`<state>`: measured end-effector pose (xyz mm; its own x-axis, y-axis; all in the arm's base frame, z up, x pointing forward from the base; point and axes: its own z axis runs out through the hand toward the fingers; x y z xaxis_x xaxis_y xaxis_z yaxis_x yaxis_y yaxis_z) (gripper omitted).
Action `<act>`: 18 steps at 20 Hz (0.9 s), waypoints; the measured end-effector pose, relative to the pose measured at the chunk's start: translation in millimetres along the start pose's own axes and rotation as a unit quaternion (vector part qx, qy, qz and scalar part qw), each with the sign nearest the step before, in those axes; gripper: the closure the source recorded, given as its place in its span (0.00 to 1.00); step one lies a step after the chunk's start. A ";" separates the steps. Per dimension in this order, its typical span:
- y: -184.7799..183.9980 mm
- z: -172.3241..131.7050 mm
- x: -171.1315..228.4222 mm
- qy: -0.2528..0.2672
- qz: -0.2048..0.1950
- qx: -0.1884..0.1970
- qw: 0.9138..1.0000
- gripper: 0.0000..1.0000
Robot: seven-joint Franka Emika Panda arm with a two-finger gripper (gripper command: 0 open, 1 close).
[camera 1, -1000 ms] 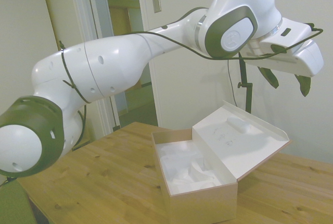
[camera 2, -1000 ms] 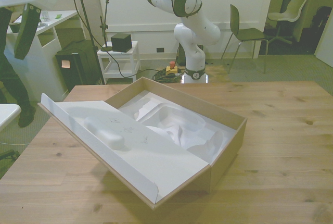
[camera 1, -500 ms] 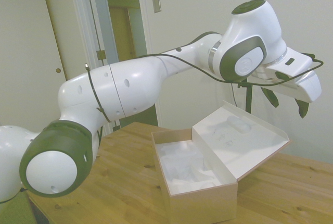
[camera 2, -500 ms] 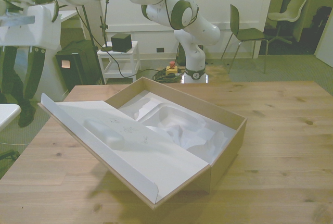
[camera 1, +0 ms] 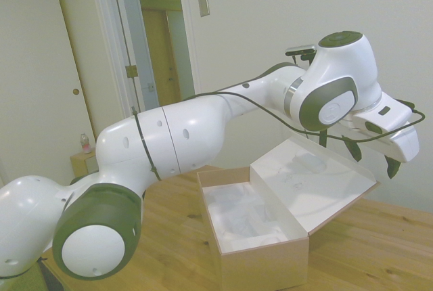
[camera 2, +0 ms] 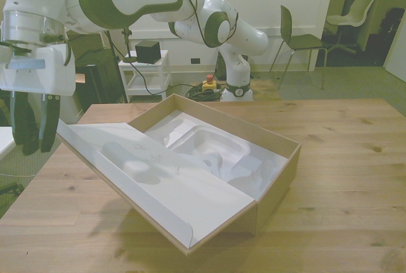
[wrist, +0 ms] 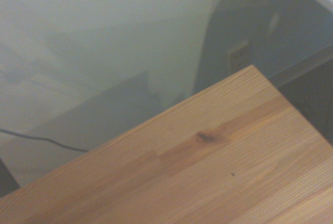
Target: Close the box
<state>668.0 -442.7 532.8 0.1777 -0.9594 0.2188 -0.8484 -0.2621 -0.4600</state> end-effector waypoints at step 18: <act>-64.1 -101.2 -101.4 -0.228 -0.052 0.038 0.971 0.00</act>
<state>653.8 -318.1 627.2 0.4779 -0.8689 -0.1289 -0.7776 -0.3502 -0.5221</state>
